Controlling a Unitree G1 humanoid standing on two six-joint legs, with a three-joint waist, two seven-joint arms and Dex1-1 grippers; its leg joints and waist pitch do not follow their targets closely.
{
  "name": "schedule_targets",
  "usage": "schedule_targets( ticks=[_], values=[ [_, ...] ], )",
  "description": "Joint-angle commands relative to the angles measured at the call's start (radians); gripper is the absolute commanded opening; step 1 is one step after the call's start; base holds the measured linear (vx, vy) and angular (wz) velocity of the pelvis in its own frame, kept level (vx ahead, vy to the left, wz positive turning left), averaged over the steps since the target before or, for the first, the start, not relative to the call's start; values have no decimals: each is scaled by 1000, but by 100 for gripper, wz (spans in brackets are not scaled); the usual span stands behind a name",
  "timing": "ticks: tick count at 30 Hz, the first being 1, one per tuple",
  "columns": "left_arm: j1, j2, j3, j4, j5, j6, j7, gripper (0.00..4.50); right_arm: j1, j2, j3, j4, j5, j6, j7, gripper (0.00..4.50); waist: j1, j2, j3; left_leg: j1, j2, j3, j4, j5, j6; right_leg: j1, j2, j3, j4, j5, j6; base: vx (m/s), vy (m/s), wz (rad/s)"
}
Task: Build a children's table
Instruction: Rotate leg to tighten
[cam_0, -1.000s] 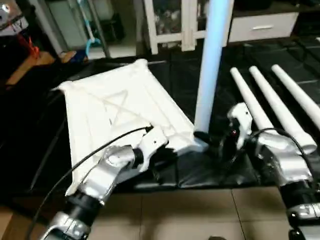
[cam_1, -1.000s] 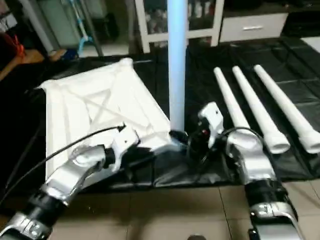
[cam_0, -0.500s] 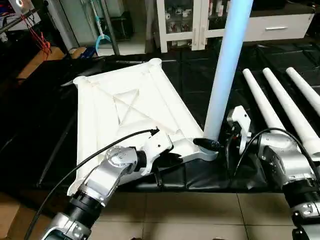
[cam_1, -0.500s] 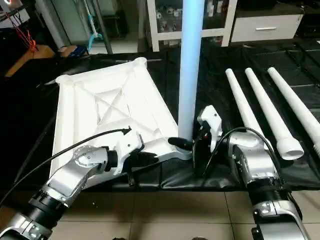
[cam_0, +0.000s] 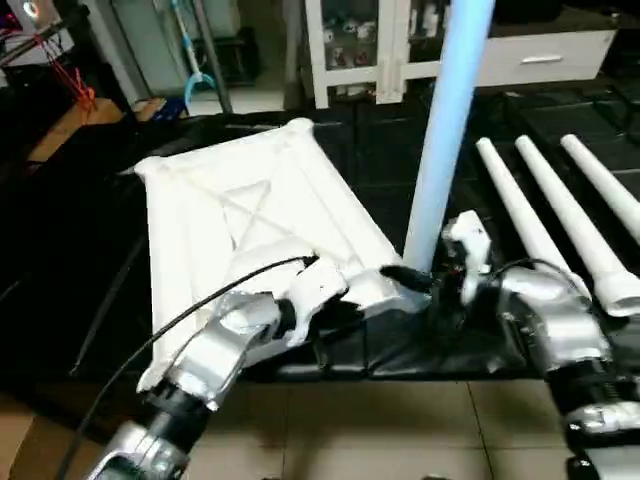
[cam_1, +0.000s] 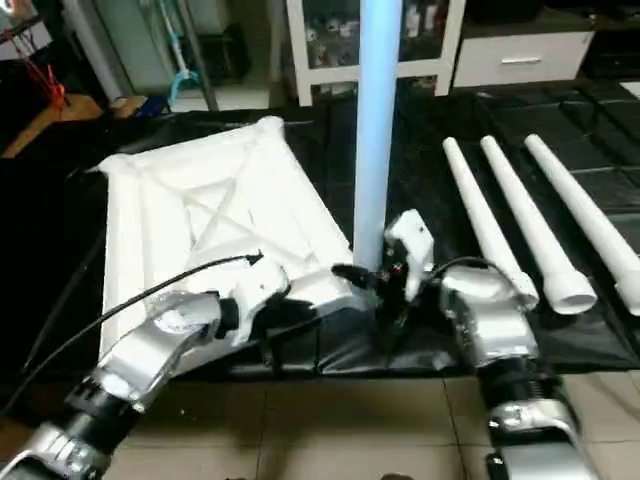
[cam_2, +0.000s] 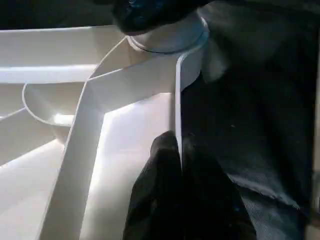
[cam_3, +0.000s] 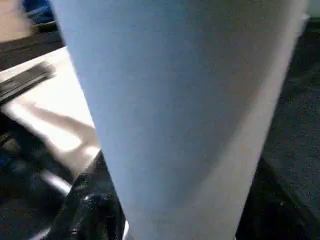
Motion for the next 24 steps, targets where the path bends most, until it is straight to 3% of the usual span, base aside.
schedule_targets(
  ticks=[1, 2, 3, 4, 5, 9, 12, 13, 19, 21, 24],
  values=[
    [-21, -8, 20, 83, 48, 35, 100, 0, -19, 51, -15, 6, 0, 21, -110, 208, -6, -30, -66, 34, 50, -27, -101, -315, 57, 28, -1, 7, -63, -350, -159, 0, 0, 0],
    [-58, -38, 38, 140, 64, 31, 179, 0, -16, 107, -19, -1, -12, 26, -203, 207, -8, -33, -65, 34, 49, -30, -104, -360, 29, 26, -1, 6, -67, -377, -147, 0, 0, 0],
    [-58, -38, 38, 140, 64, 31, 179, 0, -16, 107, -19, -1, -12, 26, -203, 207, -8, -33, -65, 34, 49, -30, -104, -360, 29, 26, -1, 6, -67, -377, -147, 0, 0, 0],
    [-73, -51, 47, 159, 67, 27, 209, 0, -20, 130, -21, 2, -19, 31, -248, 206, -8, -19, -64, 39, 50, -35, -109, -421, 2, 25, -3, 4, -68, -418, -131, 0, 0, 0],
    [-73, -51, 47, 159, 67, 27, 209, 0, -20, 130, -21, 2, -19, 31, -248, 206, -15, -26, -61, 36, 49, -35, -111, -453, -6, 22, -2, 3, -75, -434, -121, 0, 0, 0],
    [-106, -79, 57, 187, 67, -3, 247, 0, -35, 178, -23, 5, -41, -2, -360, 203, -24, -23, -60, 42, 47, -38, -113, -515, -22, 15, -3, 1, -82, -464, -108, 0, 0, 0],
    [-109, -82, 58, 193, 69, -21, 242, 0, -30, 176, -22, -19, -71, -39, -387, 203, -35, -25, -62, 31, 47, -42, -115, -515, -17, 20, -6, 0, -79, -449, -103, 0, 0, 0],
    [-109, -78, 58, 197, 74, -29, 244, 0, -26, 172, -32, -32, -63, -46, -377, 257, -36, -27, -62, 31, 47, -41, -114, -514, -12, 19, -5, 0, -80, -446, -104, 0, 0, 0],
    [-122, -69, 62, 242, 79, -71, 257, 0, 47, 159, -33, -154, -25, -26, -326, 313, -46, -34, -64, 24, 47, -40, -112, -468, 23, 25, -5, 1, -78, -414, -102, 0, 0, 0],
    [-131, -66, 63, 261, 81, -91, 251, 0, 79, 158, -29, -199, -24, -23, -334, 323, -58, -31, -62, 13, 47, -43, -113, -446, 33, 32, -8, -1, -74, -405, -107, 0, 0, 0],
    [-185, -58, 61, 346, 94, -168, 250, 0, 127, 161, -51, -254, -58, -42, -426, 351, -62, -33, -63, 21, 44, -40, -111, -446, 27, 22, -5, 1, -82, -428, -100, 0, 0, 0]
  ],
)
